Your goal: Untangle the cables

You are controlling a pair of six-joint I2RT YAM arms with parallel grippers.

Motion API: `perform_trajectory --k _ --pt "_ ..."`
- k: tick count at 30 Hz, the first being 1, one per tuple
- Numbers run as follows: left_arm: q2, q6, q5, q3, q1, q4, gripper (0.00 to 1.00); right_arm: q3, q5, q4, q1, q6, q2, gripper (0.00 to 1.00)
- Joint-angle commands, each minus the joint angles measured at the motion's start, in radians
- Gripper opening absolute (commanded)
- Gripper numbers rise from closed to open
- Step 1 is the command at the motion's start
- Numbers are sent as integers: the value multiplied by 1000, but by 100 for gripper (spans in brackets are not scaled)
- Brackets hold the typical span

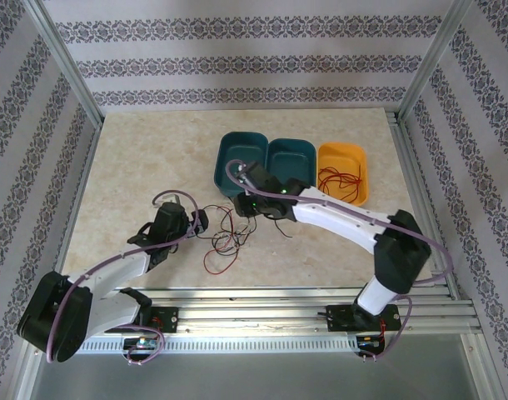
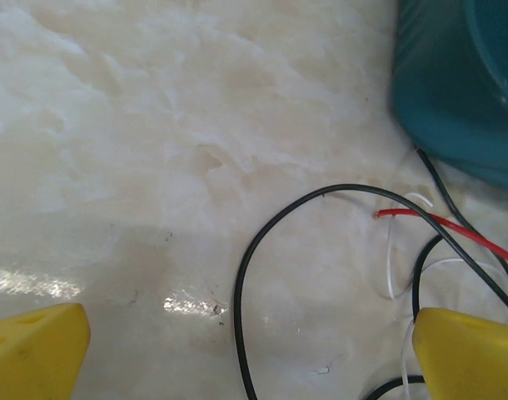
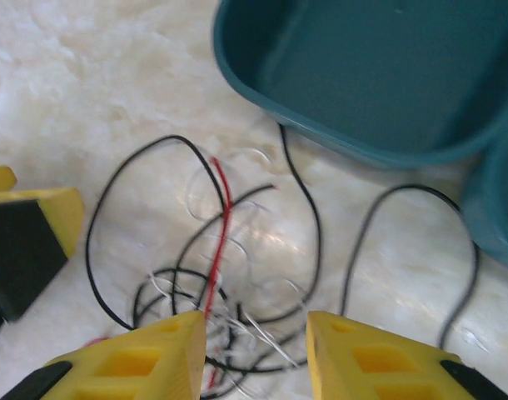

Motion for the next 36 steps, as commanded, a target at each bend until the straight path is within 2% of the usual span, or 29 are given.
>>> perform_trajectory --k 1,11,16,22,36 --pt "-26 -59 -17 -41 18 25 100 75 -46 -6 10 17 68 37" --pt "-7 -69 22 -59 38 59 100 208 -140 -49 9 37 247 30" --pt "4 -63 37 -63 41 75 99 250 -128 -81 9 39 299 26" --pt "21 -61 47 -66 42 88 99 275 -88 -123 5 39 334 25" --pt "50 -56 59 -60 44 99 99 294 -97 -134 3 42 387 23"
